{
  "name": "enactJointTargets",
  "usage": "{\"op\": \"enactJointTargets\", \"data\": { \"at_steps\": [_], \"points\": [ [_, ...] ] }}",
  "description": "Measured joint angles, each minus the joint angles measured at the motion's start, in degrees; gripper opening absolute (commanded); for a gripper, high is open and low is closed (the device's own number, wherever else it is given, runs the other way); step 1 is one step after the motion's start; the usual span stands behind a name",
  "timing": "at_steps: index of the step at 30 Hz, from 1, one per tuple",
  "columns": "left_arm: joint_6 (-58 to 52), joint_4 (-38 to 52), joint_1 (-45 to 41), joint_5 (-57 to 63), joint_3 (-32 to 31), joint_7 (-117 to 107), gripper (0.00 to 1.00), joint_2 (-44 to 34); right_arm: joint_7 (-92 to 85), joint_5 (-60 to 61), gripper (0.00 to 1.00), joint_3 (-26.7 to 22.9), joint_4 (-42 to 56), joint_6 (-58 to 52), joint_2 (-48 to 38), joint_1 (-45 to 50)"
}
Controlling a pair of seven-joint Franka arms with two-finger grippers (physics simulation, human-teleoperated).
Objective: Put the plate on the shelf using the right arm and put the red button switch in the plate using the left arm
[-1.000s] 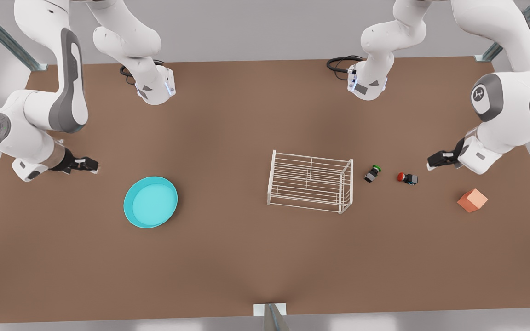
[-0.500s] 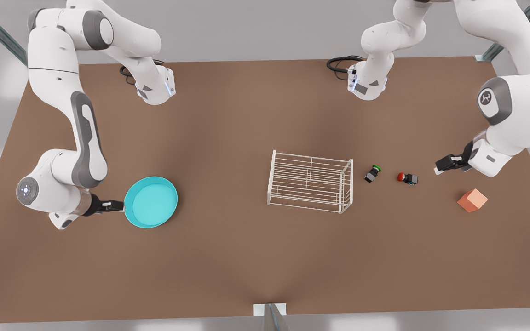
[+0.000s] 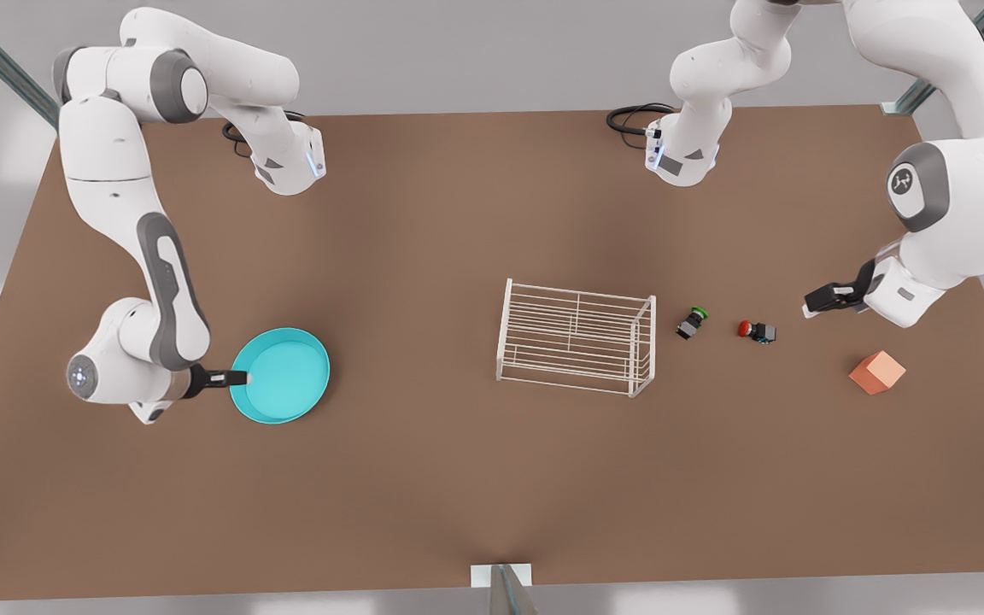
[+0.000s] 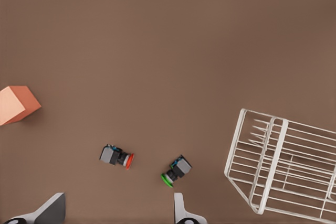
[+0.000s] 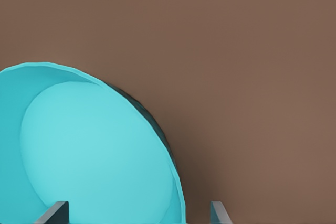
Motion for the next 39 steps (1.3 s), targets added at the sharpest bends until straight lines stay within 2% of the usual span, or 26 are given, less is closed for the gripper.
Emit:
{"op": "enactJointTargets", "data": {
  "at_steps": [5,8,11,16,19,26,39],
  "points": [
    [-0.2,0.0,-0.3,0.0,0.0,0.0,1.00,0.0,-1.3,0.0,0.98,0.0,0.7,1.4,2.2,-0.8],
    [-0.2,0.0,-0.2,0.0,0.0,0.0,1.00,0.0,-1.9,0.1,0.80,0.1,0.9,2.2,2.9,-0.8],
    [-0.2,0.0,-0.1,0.0,0.0,0.0,1.00,0.0,-2.5,0.1,0.76,0.1,0.9,2.7,3.1,-0.7],
    [-0.3,-0.1,-0.2,0.0,0.0,0.0,1.00,0.0,-3.3,0.0,0.48,0.2,0.9,3.2,3.5,-0.7],
    [-0.3,-0.2,-0.3,0.0,0.0,0.0,1.00,-0.1,-3.7,-0.1,0.38,0.2,1.1,3.4,3.8,-0.7],
    [-0.4,-0.3,-0.2,0.0,0.0,-0.1,1.00,-0.1,-4.6,0.2,0.21,0.2,1.3,3.6,4.0,-0.7],
    [-0.5,-0.4,-0.2,0.0,0.0,-0.1,1.00,-0.1,-5.6,0.7,0.17,1.6,2.7,-1.6,-0.3,-0.7]
  ]
}}
